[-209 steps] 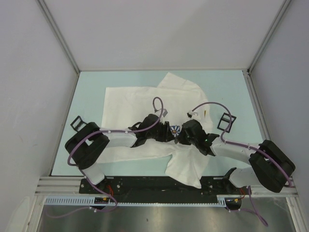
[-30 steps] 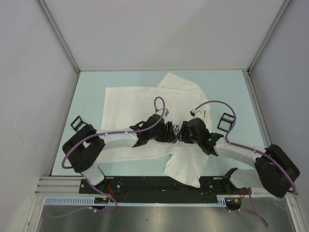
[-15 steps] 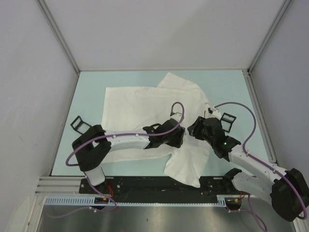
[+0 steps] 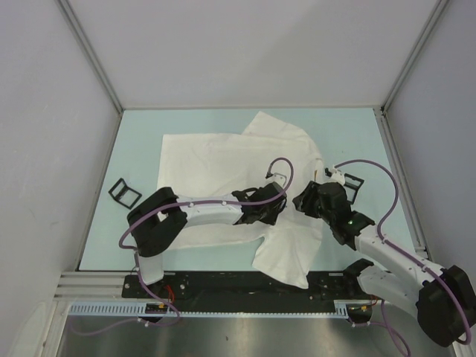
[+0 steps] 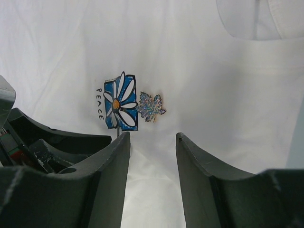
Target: Remove the brooch from the garment
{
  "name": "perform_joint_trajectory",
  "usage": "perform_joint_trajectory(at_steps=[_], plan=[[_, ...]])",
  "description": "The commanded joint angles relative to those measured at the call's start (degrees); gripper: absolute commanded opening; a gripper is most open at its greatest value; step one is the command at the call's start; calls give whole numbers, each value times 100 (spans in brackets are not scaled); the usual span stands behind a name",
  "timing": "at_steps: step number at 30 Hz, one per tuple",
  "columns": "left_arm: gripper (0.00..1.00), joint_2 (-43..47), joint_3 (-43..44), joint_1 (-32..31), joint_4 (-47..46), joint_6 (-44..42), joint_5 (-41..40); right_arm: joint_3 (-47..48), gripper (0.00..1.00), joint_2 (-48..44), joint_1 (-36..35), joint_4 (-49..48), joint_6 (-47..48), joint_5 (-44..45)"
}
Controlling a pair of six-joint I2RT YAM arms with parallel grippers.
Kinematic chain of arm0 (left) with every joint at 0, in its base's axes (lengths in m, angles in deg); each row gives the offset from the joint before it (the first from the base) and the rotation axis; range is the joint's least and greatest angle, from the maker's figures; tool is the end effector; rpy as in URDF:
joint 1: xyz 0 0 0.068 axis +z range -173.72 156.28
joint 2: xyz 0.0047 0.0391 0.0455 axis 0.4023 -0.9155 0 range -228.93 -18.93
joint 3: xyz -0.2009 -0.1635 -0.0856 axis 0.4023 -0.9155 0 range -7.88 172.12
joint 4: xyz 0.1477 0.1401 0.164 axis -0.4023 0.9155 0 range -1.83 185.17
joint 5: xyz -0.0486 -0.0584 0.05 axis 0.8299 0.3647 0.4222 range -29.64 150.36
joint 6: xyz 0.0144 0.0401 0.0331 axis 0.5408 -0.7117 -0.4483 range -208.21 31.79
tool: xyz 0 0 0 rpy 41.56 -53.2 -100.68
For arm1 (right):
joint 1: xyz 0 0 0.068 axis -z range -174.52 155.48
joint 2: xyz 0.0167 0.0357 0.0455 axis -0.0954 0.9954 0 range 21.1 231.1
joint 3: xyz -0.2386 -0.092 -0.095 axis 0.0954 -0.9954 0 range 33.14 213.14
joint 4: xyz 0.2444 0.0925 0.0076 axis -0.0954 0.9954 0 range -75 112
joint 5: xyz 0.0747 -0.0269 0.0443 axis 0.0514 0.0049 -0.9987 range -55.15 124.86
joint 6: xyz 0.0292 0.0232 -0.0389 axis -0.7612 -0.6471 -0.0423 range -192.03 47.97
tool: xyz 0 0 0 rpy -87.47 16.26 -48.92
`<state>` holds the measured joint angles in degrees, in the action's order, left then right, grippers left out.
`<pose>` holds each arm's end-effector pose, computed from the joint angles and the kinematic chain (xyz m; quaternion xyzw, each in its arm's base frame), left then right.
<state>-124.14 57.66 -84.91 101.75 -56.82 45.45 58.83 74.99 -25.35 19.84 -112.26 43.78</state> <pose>0.1916 -0.3294 0.1711 0.2025 0.9199 -0.1408 0.3050 0.1748 0.0978 0.2045 0.1088 0.8703 0.2206 0.4266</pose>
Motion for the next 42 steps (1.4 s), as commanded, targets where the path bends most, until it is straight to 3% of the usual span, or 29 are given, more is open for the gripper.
perform_joint_trajectory(at_steps=[1,9,10,16,20,27,33,42], plan=[[44,-70,284,-42,101,-90,-161,-3,48,78,7,-194,112,-146],[23,-26,249,-42,22,-178,-3,-3,48,280,-125,-396,85,-295],[15,0,232,-42,4,-187,15,-3,48,298,-151,-422,77,-286],[0,185,82,-7,-110,-222,208,-3,47,728,-432,-800,-37,-295],[0,334,-189,194,-294,-169,629,6,43,965,-512,-959,-64,-313],[0,545,-717,616,-970,15,1648,41,18,1431,-520,-1371,-55,-567],[0,528,-955,889,-1340,121,2299,164,4,1993,-678,-1731,-64,-717],[0,449,-1201,1135,-1780,244,2888,349,0,2539,-775,-2039,-47,-700]])
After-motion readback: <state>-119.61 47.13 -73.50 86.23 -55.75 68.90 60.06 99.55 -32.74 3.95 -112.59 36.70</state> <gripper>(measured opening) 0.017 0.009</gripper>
